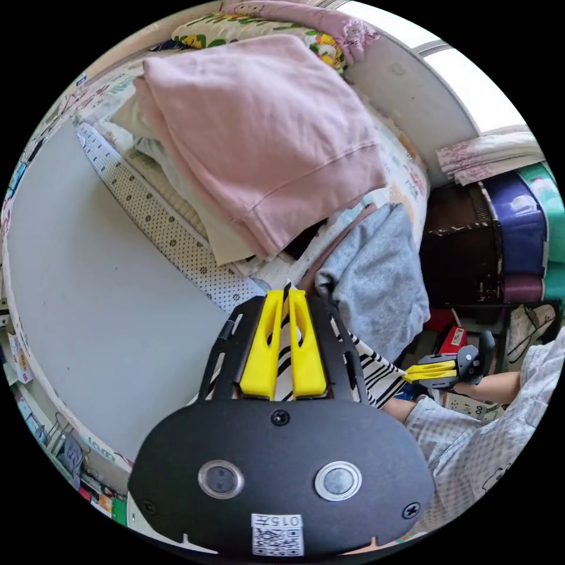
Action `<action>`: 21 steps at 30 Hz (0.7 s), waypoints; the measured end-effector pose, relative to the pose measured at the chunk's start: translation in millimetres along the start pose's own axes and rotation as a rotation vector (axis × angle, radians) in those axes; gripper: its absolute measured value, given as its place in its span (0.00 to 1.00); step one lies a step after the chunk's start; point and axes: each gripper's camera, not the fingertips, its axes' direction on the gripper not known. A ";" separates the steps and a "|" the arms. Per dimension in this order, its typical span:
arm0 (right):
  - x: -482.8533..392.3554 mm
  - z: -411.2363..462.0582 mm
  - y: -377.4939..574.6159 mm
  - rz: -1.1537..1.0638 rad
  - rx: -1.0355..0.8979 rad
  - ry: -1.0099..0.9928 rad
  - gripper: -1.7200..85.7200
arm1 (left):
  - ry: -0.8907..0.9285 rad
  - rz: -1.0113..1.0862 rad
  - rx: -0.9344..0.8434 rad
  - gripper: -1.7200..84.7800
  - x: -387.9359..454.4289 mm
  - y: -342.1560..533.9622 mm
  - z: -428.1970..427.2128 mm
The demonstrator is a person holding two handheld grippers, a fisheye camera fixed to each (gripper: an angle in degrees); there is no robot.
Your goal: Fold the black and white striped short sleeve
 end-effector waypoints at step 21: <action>-360.7 155.4 -137.3 -0.696 -0.314 -0.266 0.02 | -0.025 -0.540 0.256 0.04 -230.8 406.3 -106.0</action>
